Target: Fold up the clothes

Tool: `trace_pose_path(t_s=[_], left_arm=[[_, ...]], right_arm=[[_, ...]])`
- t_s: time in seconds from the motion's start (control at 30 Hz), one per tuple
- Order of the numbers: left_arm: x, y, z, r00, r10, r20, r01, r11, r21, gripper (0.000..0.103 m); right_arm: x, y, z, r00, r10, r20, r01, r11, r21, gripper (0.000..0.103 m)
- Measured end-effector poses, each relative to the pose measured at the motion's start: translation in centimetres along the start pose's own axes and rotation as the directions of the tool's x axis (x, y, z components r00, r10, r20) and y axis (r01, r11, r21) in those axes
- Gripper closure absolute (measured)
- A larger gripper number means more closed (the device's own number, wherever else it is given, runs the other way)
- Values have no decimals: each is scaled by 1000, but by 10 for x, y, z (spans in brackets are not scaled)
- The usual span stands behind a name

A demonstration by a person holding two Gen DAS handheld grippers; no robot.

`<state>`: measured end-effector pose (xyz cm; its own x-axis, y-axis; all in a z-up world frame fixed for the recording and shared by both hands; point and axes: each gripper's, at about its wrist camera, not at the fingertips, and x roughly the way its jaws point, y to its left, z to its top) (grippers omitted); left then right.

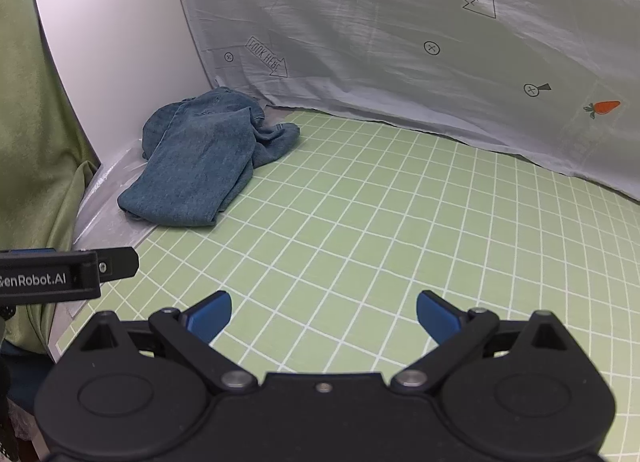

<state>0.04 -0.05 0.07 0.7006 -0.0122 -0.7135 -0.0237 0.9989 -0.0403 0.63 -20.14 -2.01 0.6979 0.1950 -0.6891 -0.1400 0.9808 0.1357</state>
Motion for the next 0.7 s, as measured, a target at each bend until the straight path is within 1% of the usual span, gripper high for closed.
trace_pose_path(t_s=[0.13, 0.2, 0.37, 0.7], left_arm=[[0, -3, 4, 1000, 4, -12, -4, 1000, 1, 0], [7, -3, 1, 1000, 6, -10, -6, 1000, 0, 0], [8, 0, -9, 1000, 10, -4, -10, 1000, 0, 0], [9, 0, -11, 1000, 5, -7, -5, 1000, 3, 0]], right_arm=[[0, -1, 1, 1000, 4, 0, -4, 1000, -4, 3], [3, -5, 2, 1000, 6, -1, -6, 1000, -4, 3], [2, -4, 4, 1000, -4, -4, 4, 1000, -12, 3], [2, -5, 3, 1000, -9, -7, 9, 1000, -7, 3]])
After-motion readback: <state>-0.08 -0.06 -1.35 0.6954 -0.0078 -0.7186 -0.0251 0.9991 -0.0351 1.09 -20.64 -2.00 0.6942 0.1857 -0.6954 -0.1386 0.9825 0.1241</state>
